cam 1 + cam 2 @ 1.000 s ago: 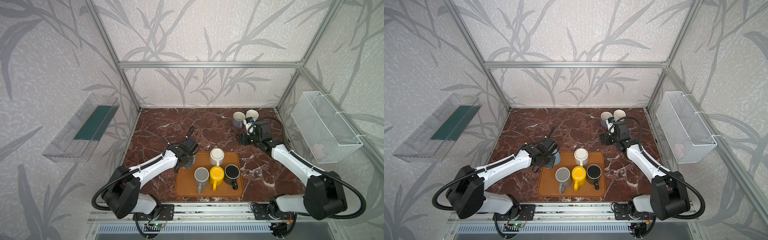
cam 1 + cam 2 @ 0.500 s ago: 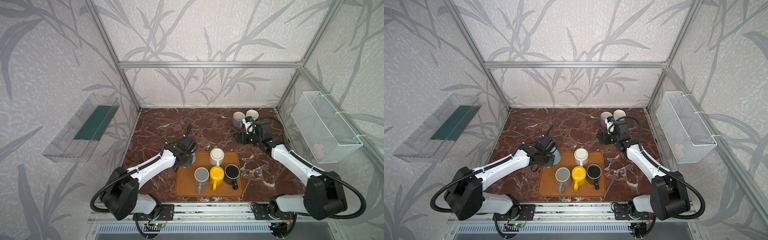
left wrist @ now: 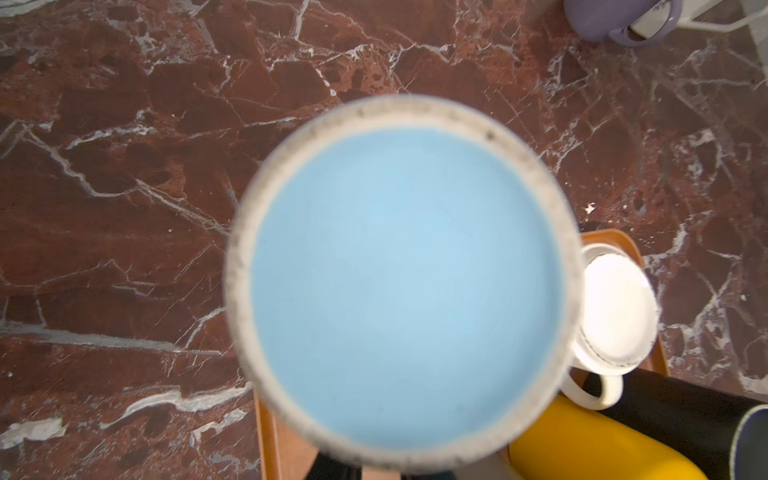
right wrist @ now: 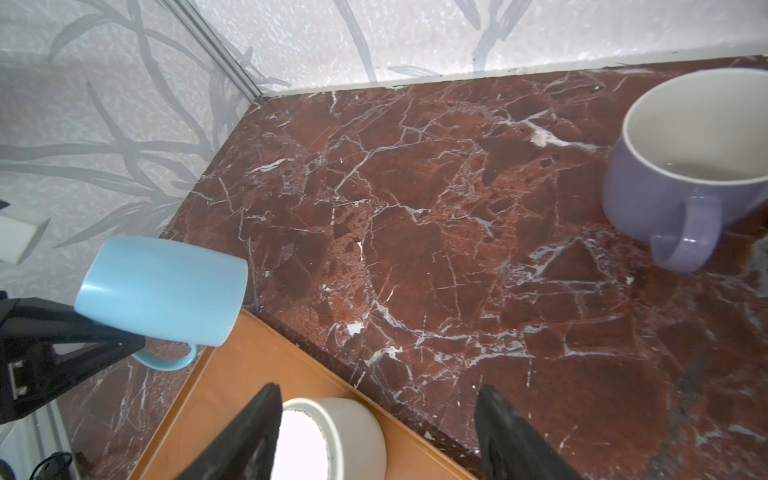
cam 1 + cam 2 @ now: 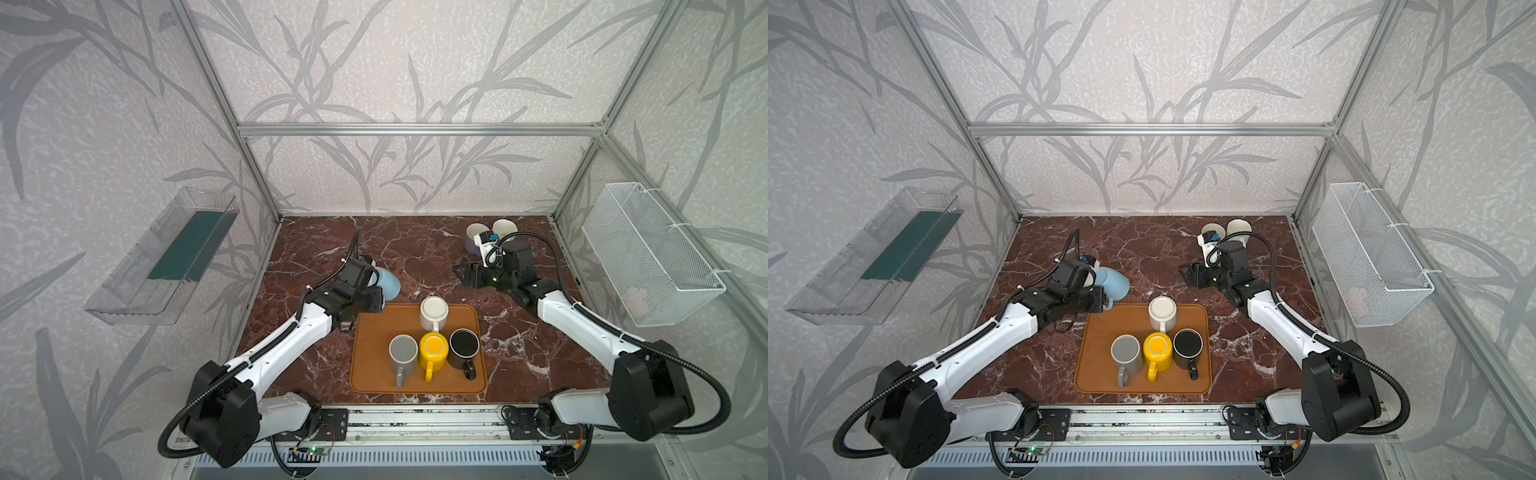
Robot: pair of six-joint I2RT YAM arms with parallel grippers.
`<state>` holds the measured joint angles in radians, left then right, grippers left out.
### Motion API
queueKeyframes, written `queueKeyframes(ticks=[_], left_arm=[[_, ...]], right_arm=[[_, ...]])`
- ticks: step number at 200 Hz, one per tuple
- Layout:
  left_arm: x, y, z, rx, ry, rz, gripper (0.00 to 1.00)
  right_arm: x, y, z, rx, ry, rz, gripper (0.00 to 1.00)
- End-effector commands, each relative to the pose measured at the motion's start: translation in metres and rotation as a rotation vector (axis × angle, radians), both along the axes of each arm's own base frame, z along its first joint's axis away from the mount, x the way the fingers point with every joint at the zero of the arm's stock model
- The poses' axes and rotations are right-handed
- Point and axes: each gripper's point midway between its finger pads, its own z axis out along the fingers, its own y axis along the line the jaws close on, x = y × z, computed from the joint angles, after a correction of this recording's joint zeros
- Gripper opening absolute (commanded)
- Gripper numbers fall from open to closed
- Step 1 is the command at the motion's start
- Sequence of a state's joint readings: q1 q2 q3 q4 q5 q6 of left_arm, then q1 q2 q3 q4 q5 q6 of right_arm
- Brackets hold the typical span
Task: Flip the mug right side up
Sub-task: 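Lift the light blue mug off the tray while the right gripper approaches, then grasp the light blue mug's rim with the right gripper beside the left gripper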
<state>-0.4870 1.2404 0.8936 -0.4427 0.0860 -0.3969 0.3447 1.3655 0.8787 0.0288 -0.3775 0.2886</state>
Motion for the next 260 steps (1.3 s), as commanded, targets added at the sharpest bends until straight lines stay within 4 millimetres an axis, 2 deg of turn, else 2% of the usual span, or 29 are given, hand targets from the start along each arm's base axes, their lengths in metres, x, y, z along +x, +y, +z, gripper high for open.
queueKeyframes(ticks=[1, 47, 80, 110, 151, 168, 195, 260], left_arm=[[0.018, -0.016, 0.048, -0.157, -0.163, -0.030, 0.00], [0.028, -0.022, 0.075, -0.317, -0.220, -0.044, 0.00], [0.035, -0.028, 0.101, -0.450, -0.279, -0.077, 0.00], [0.035, -0.031, 0.122, -0.542, -0.328, -0.108, 0.00], [0.027, -0.033, 0.150, -0.701, -0.387, -0.155, 0.00], [0.020, -0.035, 0.156, -0.709, -0.391, -0.185, 0.00], [0.008, -0.033, 0.170, -0.739, -0.446, -0.211, 0.00], [-0.008, -0.039, 0.183, -0.843, -0.492, -0.287, 0.00]], right_arm=[[-0.004, 0.019, 0.003, 0.084, -0.002, 0.050, 0.73], [-0.017, 0.055, 0.010, 0.275, 0.024, 0.159, 0.73], [-0.024, 0.074, 0.016, 0.321, 0.020, 0.207, 0.73], [-0.030, 0.089, 0.032, 0.407, 0.011, 0.265, 0.73], [-0.043, 0.113, 0.046, 0.507, 0.026, 0.327, 0.73], [-0.046, 0.120, 0.048, 0.529, 0.034, 0.345, 0.72], [-0.049, 0.129, 0.063, 0.606, 0.002, 0.388, 0.72], [-0.064, 0.154, 0.091, 0.756, -0.027, 0.483, 0.69]])
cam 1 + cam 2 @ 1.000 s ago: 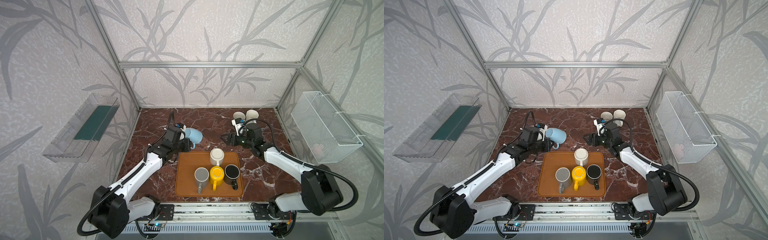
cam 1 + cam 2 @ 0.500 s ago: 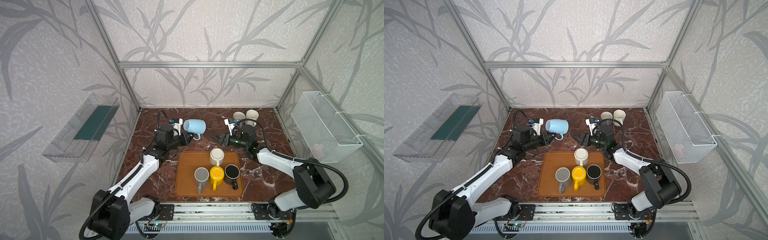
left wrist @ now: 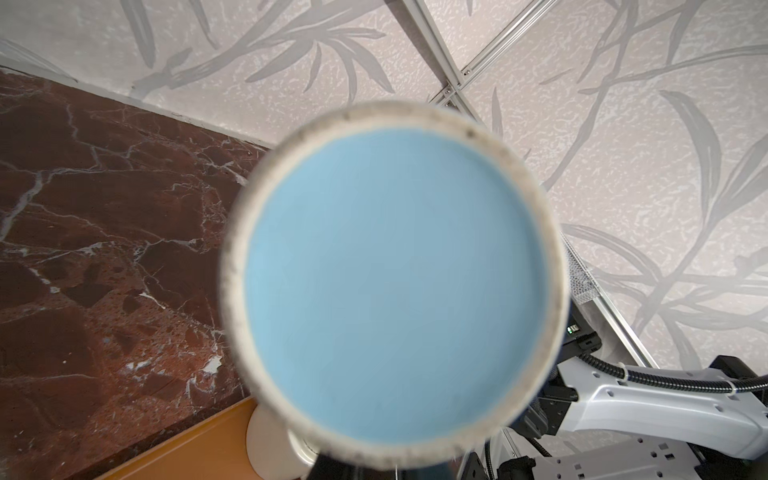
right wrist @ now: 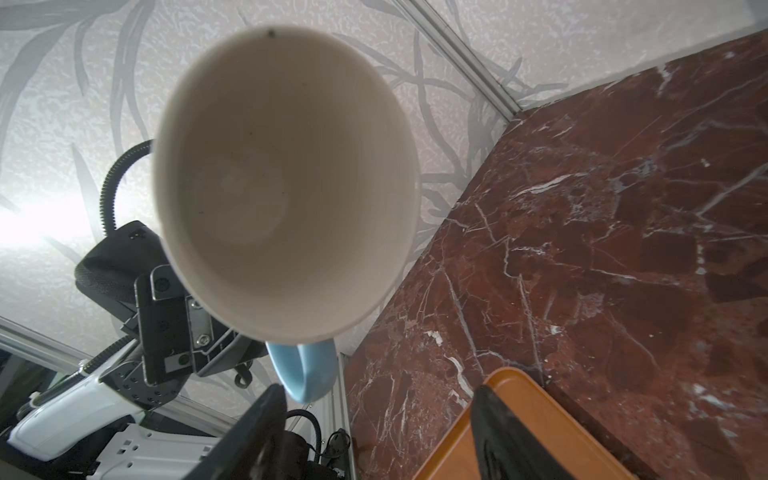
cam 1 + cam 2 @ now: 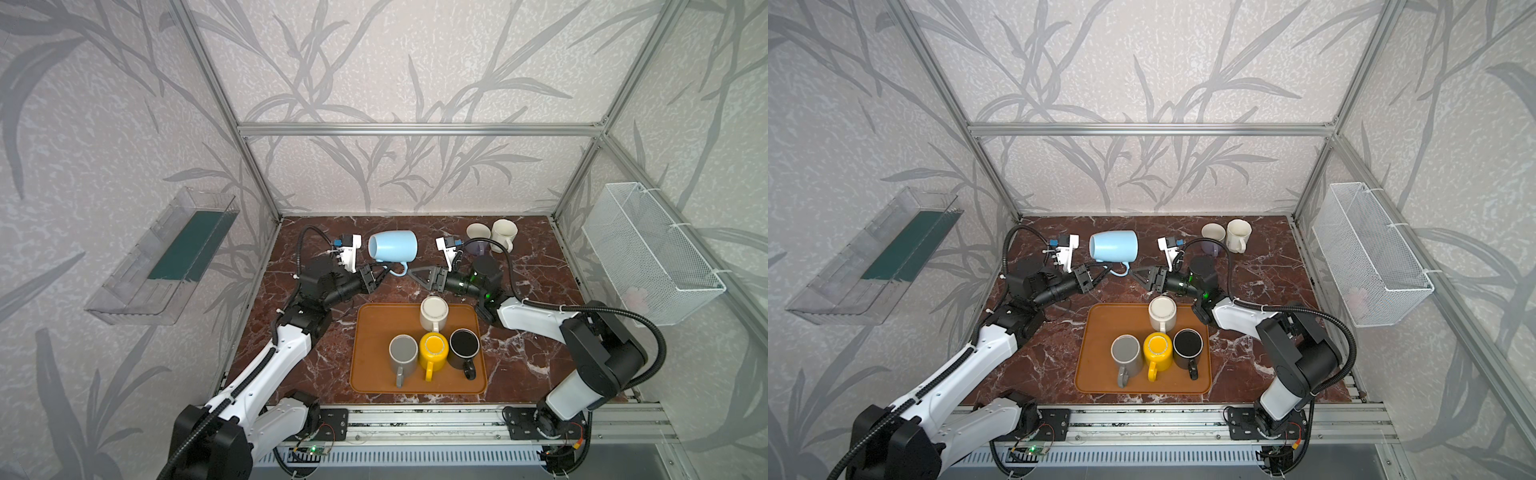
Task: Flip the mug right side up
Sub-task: 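Grasp the light blue mug's rim with the right gripper beside the left gripper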
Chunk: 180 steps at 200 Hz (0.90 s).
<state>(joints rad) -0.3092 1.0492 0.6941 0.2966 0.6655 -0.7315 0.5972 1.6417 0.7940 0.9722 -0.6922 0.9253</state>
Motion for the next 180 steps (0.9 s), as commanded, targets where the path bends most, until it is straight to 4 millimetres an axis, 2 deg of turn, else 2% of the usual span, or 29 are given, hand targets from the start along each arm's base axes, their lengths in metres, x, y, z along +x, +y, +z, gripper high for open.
queueKeyframes(ticks=[1, 29, 46, 71, 122, 126, 180], left_arm=[[-0.012, -0.003, 0.048, -0.096, -0.176, -0.051, 0.00], [-0.014, -0.004, 0.050, -0.110, -0.186, -0.061, 0.00], [-0.018, -0.005, 0.054, -0.132, -0.197, -0.082, 0.00], [-0.021, -0.005, 0.056, -0.143, -0.208, -0.091, 0.00], [-0.027, -0.006, 0.057, -0.163, -0.220, -0.112, 0.00], [-0.027, -0.006, 0.057, -0.166, -0.220, -0.113, 0.00], [-0.034, -0.006, 0.055, -0.167, -0.215, -0.128, 0.00]], right_arm=[[-0.011, 0.008, 0.040, 0.126, -0.087, 0.049, 0.69], [-0.014, 0.010, 0.050, 0.170, -0.093, 0.066, 0.67], [-0.015, 0.010, 0.057, 0.188, -0.106, 0.076, 0.56], [-0.015, 0.011, 0.065, 0.211, -0.115, 0.086, 0.47], [-0.018, 0.010, 0.088, 0.284, -0.140, 0.111, 0.42], [-0.013, 0.013, 0.079, 0.276, -0.121, 0.111, 0.41], [-0.013, 0.013, 0.085, 0.303, -0.121, 0.118, 0.30]])
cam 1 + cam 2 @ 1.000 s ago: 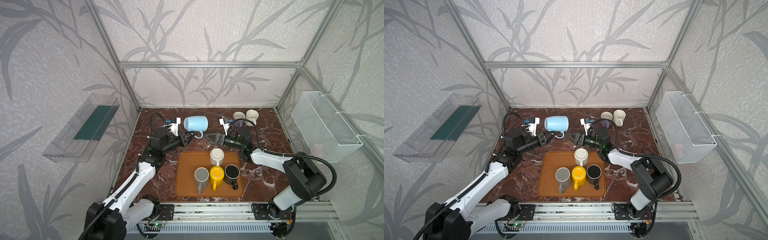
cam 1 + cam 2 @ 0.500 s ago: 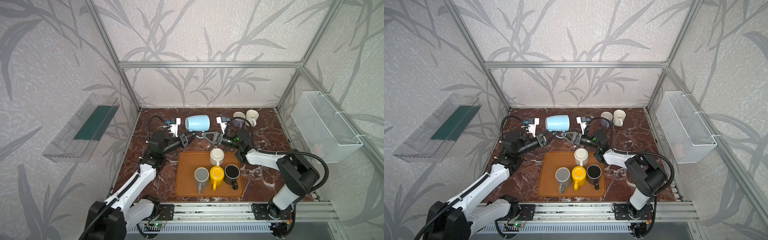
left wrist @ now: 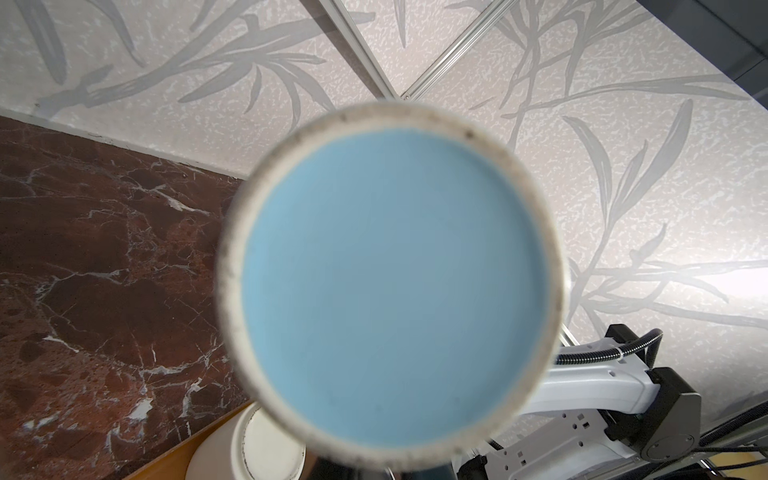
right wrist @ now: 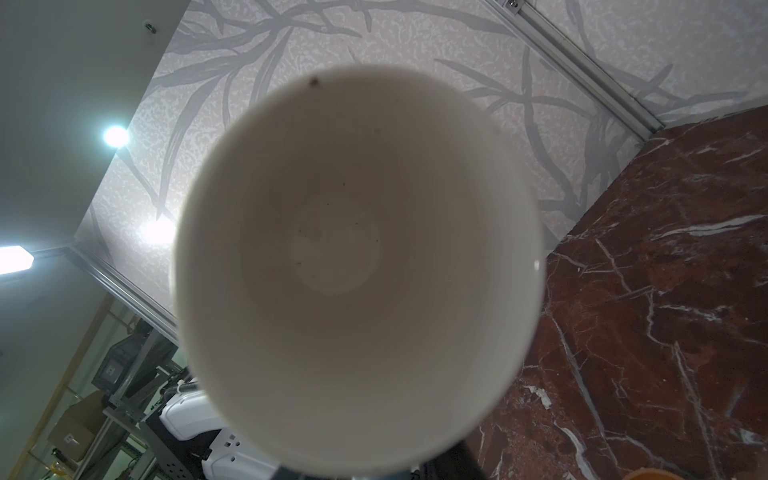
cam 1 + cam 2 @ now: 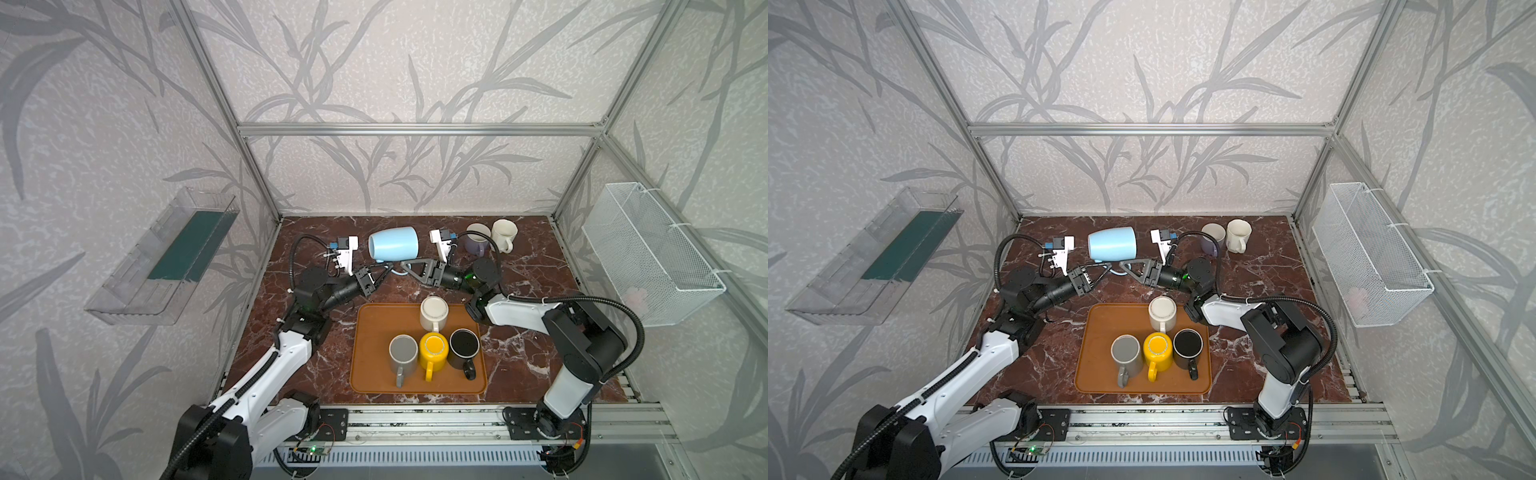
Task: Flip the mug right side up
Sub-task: 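Grasp the light blue mug's rim with the right gripper beside the left gripper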
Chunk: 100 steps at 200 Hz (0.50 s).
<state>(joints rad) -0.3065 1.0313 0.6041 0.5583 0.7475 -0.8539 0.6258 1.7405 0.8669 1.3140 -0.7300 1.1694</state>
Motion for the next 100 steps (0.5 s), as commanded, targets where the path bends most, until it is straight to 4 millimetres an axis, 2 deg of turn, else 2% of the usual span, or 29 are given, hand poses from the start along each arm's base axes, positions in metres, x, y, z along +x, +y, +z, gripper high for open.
queueKeyframes(ticks=[1, 33, 51, 100], left_arm=[[-0.0179, -0.0005, 0.0346, -0.038, -0.136, -0.046, 0.00], [-0.0198, -0.0008, 0.0324, -0.029, -0.131, -0.052, 0.00], [-0.0193, -0.0012, 0.0319, -0.028, -0.129, -0.053, 0.00], [-0.0182, -0.0016, 0.0302, -0.023, -0.122, -0.054, 0.00]], right_arm=[[-0.0047, -0.0029, 0.0305, 0.075, -0.090, 0.007, 0.31], [-0.0052, -0.0032, 0.0342, 0.081, -0.092, 0.009, 0.28], [-0.0043, -0.0027, 0.0347, 0.082, -0.087, 0.009, 0.18], [-0.0050, -0.0029, 0.0371, 0.087, -0.089, 0.012, 0.00]])
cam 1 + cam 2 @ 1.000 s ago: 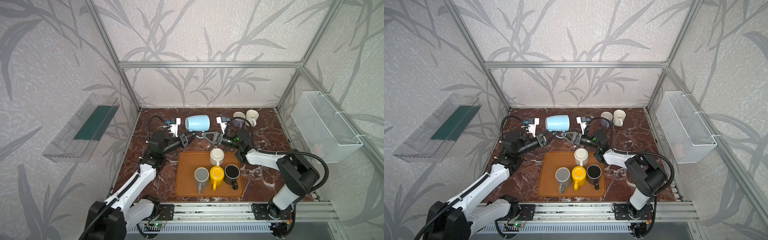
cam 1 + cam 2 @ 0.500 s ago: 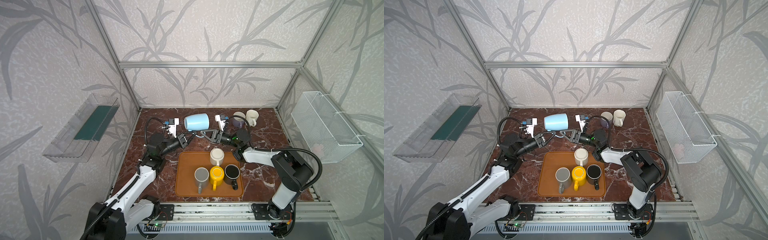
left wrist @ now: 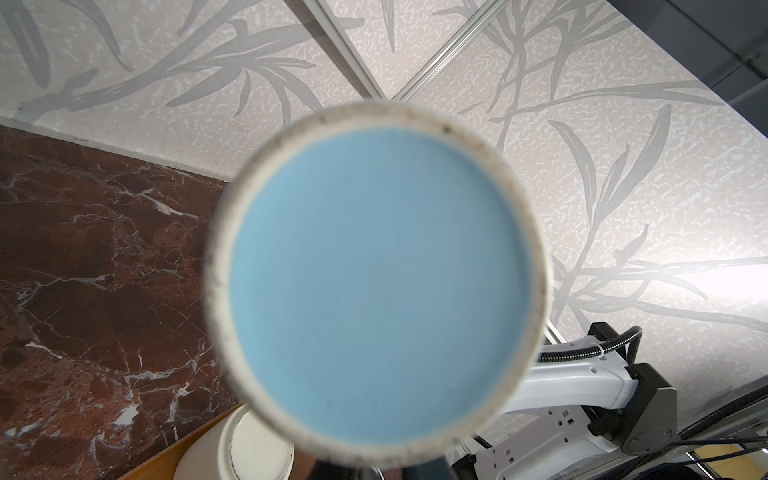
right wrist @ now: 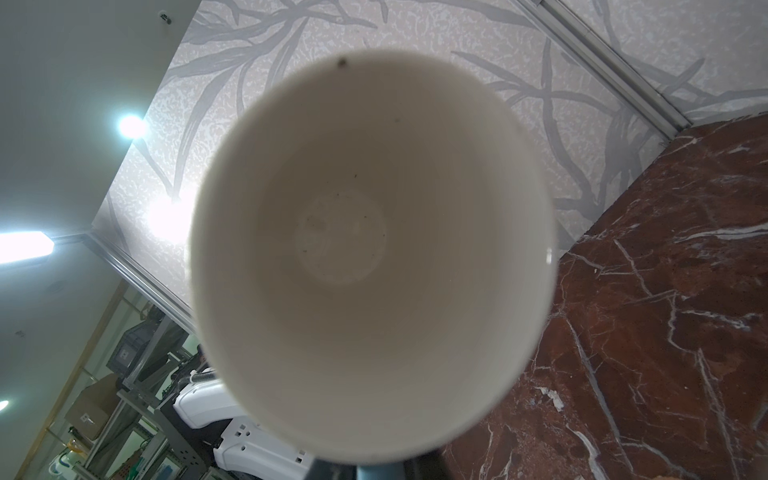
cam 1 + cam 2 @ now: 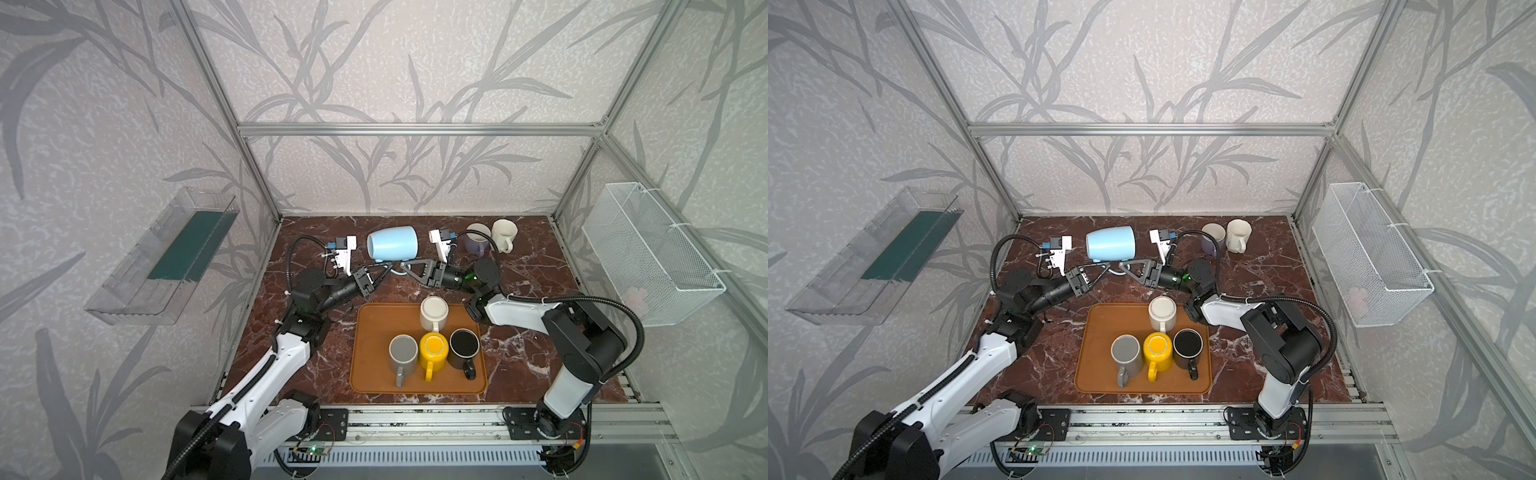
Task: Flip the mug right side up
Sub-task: 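Grasp the light blue mug's rim with the right gripper beside the left gripper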
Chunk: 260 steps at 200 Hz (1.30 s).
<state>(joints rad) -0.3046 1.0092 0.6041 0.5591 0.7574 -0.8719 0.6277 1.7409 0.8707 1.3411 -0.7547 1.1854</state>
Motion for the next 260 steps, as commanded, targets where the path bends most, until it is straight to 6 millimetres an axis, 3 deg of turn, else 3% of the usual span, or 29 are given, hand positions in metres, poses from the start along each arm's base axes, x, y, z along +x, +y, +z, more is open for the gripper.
queueKeyframes(ticks=[1, 38, 57, 72, 136, 171, 177, 207, 260], left_arm=[[-0.013, -0.002, 0.023, -0.007, -0.116, -0.044, 0.00], [-0.013, -0.001, 0.020, 0.005, -0.105, -0.032, 0.00], [-0.012, 0.001, 0.017, 0.019, -0.094, -0.016, 0.05], [-0.011, 0.002, 0.015, 0.032, -0.086, -0.005, 0.21], [-0.010, 0.003, 0.011, 0.045, -0.075, 0.004, 0.51], [-0.009, 0.004, 0.006, 0.061, -0.059, 0.017, 0.56], [-0.008, 0.005, 0.005, 0.067, -0.055, 0.021, 0.57], [-0.004, 0.008, -0.008, 0.134, -0.012, 0.051, 0.64], [0.003, 0.016, -0.034, 0.237, 0.069, 0.105, 0.65]], right_arm=[[0.001, -0.004, 0.032, 0.075, -0.073, -0.017, 0.00], [0.002, -0.005, 0.030, 0.074, -0.066, -0.029, 0.00], [0.002, -0.005, 0.029, 0.070, -0.066, -0.035, 0.00], [0.001, -0.006, 0.029, 0.071, -0.069, -0.035, 0.00], [0.000, -0.007, 0.027, 0.061, -0.067, -0.043, 0.00], [0.001, -0.007, 0.020, 0.042, -0.062, -0.048, 0.00], [-0.003, -0.010, 0.031, 0.053, -0.084, -0.051, 0.00], [-0.002, -0.011, 0.027, 0.012, -0.078, -0.072, 0.00], [0.002, -0.011, 0.021, -0.060, -0.073, -0.109, 0.00]])
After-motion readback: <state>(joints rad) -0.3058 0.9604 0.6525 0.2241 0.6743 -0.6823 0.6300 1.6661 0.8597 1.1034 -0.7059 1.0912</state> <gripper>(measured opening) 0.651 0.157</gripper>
